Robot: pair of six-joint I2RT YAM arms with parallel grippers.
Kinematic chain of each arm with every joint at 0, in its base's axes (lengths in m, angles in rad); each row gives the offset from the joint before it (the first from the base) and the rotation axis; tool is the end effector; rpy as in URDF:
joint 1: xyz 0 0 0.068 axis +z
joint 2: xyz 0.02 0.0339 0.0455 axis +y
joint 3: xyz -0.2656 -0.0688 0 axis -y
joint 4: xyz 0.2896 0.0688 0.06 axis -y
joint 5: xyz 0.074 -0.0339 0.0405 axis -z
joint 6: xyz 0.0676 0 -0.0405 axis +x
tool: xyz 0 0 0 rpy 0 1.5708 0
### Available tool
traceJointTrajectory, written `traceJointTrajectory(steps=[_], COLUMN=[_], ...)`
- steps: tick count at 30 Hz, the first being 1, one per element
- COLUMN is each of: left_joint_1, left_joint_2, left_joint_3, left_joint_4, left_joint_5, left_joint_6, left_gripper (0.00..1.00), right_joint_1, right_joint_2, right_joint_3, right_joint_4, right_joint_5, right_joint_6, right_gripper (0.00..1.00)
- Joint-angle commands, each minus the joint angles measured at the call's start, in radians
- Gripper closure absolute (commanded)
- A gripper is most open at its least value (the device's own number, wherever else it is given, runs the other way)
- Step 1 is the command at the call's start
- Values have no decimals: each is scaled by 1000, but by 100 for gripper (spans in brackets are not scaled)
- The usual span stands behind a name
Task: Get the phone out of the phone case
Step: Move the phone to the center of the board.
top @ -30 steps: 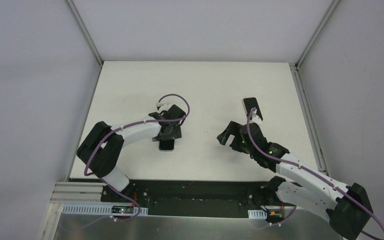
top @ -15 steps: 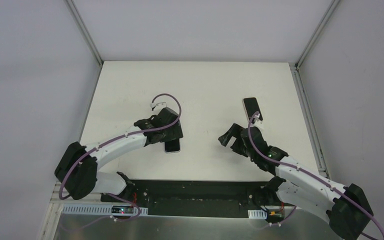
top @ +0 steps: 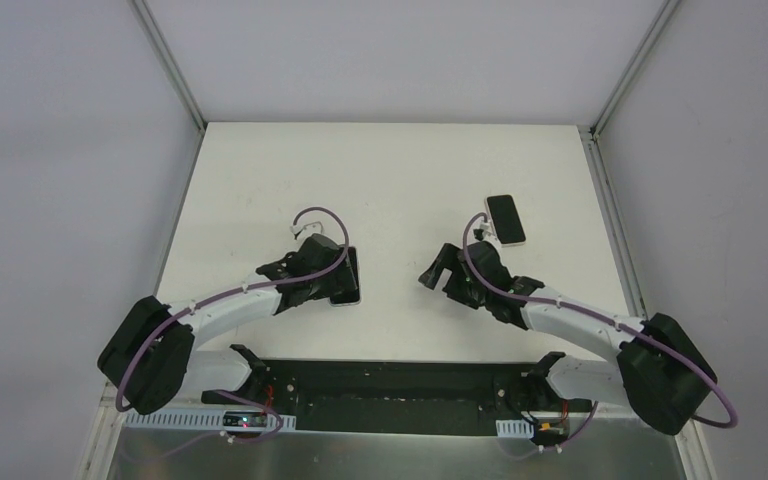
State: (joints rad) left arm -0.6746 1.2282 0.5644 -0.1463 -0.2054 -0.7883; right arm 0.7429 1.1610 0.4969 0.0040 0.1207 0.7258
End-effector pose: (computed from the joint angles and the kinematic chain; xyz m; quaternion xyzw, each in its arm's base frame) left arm 0.2370 -0.1719 0.1310 -0.0905 0.9200 -0.1758 0.3384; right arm 0.2196 0.1906 0.1393 0.0189 0.8967 0.2540 0.3621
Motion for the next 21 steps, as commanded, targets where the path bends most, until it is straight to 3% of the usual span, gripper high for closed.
traceJointTrajectory(steps=[1, 21], left_joint_1=[30, 76], left_joint_2=[-26, 122], left_joint_3=[-29, -45], left_joint_4=[178, 315], left_joint_5=[82, 187], left_joint_6=[24, -2], left_gripper=[10, 26], right_joint_1=[-1, -1], right_joint_2=[52, 81], right_joint_3=[43, 23], right_joint_4=[93, 125], right_joint_5=[-39, -1], right_joint_6=[12, 27], right_gripper=[6, 11])
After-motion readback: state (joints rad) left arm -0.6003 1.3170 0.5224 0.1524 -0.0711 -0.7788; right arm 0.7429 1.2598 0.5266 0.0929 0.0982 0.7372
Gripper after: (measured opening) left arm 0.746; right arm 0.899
